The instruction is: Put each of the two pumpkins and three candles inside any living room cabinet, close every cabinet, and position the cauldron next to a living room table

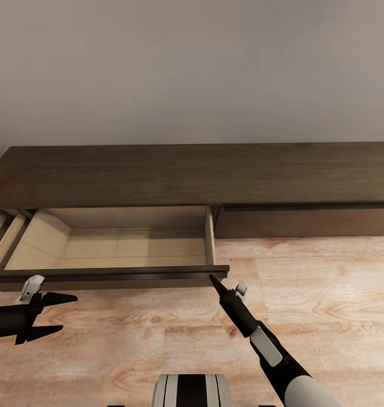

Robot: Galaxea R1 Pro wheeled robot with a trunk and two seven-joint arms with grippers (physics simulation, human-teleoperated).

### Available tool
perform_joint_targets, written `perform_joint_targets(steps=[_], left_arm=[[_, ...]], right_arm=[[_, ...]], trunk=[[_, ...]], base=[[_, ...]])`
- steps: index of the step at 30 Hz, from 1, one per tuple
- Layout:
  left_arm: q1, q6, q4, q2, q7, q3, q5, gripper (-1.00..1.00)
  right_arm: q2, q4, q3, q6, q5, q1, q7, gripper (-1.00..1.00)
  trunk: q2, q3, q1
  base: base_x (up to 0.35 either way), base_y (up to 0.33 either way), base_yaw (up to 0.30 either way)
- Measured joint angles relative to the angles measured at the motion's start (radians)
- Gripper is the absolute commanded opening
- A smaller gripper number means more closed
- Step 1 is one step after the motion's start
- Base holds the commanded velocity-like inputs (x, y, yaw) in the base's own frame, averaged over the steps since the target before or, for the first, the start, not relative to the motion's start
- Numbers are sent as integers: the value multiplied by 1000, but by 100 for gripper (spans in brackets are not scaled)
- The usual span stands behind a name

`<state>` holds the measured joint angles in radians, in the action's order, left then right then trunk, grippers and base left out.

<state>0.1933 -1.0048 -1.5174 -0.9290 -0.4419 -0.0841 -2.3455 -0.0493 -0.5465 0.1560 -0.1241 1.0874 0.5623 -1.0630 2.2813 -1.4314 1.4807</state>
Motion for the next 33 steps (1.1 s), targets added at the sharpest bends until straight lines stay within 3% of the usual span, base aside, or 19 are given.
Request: perform_joint_targets(steps=[13, 14, 33], left_arm=[[0, 0, -1, 0, 0, 0, 0, 100], [0, 0, -1, 0, 0, 0, 0, 100], [0, -1, -1, 0, 0, -1, 0, 100]], right_arm=[[0, 0, 0, -1, 0, 0, -1, -100], [0, 0, 0, 0, -1, 0, -1, 100], [0, -1, 7, -13, 3, 0, -7, 100]], trunk=[[0, 0, 0], [0, 0, 0], [0, 0, 0]], base=[[-28, 0, 0], [0, 0, 0], [-87, 0, 0]])
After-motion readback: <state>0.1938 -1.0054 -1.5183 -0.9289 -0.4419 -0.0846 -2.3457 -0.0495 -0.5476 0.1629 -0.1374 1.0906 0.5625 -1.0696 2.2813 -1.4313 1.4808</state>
